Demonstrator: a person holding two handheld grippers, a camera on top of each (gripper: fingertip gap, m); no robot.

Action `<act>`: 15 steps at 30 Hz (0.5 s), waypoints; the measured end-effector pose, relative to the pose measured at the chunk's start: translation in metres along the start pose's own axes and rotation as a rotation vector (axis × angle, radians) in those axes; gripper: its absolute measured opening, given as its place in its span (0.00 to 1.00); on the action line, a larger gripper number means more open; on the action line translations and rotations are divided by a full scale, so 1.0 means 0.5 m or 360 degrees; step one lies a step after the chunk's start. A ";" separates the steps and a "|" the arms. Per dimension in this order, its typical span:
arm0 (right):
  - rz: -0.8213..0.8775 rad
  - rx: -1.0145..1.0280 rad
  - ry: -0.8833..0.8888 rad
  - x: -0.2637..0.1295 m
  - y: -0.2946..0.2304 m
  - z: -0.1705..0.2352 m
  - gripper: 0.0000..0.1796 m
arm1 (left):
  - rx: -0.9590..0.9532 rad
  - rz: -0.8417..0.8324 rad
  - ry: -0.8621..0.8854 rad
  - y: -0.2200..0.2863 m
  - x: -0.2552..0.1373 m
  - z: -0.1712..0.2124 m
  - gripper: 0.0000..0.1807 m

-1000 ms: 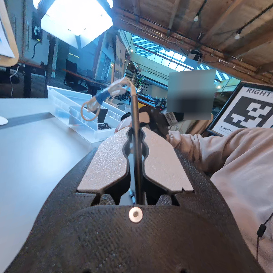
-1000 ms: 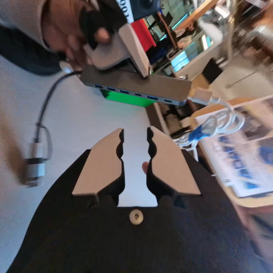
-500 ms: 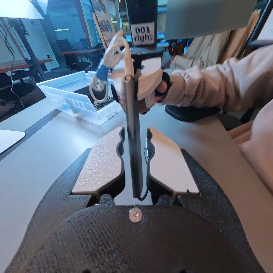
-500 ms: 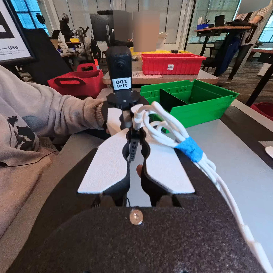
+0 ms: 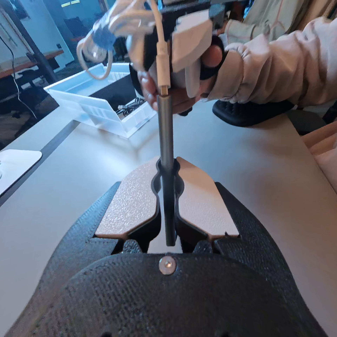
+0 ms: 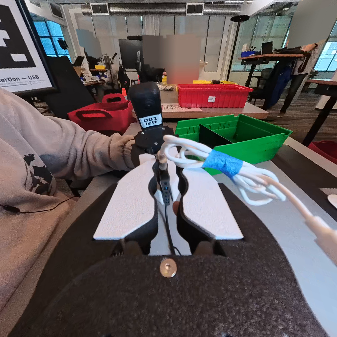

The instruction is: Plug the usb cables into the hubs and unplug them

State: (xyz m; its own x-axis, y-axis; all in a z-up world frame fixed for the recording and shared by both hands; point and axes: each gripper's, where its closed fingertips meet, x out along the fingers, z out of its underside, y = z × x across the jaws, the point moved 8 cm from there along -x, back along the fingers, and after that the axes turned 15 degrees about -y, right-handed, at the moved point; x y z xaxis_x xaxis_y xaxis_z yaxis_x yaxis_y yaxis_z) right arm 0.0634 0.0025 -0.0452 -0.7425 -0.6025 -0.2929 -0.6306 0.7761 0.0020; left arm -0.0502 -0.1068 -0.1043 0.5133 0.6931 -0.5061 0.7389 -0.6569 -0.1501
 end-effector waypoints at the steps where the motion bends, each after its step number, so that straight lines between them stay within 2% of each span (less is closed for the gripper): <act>1: -0.0025 0.0004 0.0012 0.002 -0.003 -0.002 0.06 | -0.0004 -0.0005 -0.0031 0.000 0.003 0.002 0.06; 4: -0.0021 -0.0064 0.0005 -0.004 -0.010 -0.013 0.04 | -0.0055 0.0044 0.0024 0.001 -0.002 -0.007 0.06; 7: -0.0074 -0.0037 0.0161 -0.034 -0.006 -0.038 0.05 | -0.0095 0.0069 0.0108 0.000 -0.024 -0.029 0.06; 9: -0.0272 0.0065 0.0719 -0.109 -0.006 -0.092 0.04 | -0.0084 -0.0034 -0.0045 -0.014 -0.021 -0.002 0.06; 10: -0.0286 0.0063 0.0844 -0.150 -0.006 -0.119 0.04 | -0.0161 0.0012 -0.0002 -0.021 -0.024 0.007 0.06; 12: 0.0037 -0.0121 0.0781 -0.208 -0.014 -0.156 0.04 | -0.0280 0.0061 0.0128 -0.038 -0.042 0.007 0.06; 15: 0.0631 -0.0282 0.0456 -0.269 -0.010 -0.174 0.04 | -0.0289 -0.0022 0.0186 -0.052 -0.057 0.007 0.06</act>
State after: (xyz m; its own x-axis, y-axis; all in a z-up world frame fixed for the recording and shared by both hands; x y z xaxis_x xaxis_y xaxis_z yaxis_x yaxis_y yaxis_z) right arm 0.1468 0.0634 0.0771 -0.9484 -0.3149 0.0366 -0.2988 0.9265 0.2287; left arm -0.0856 -0.1104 -0.0890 0.5419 0.7384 -0.4014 0.8073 -0.5901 0.0043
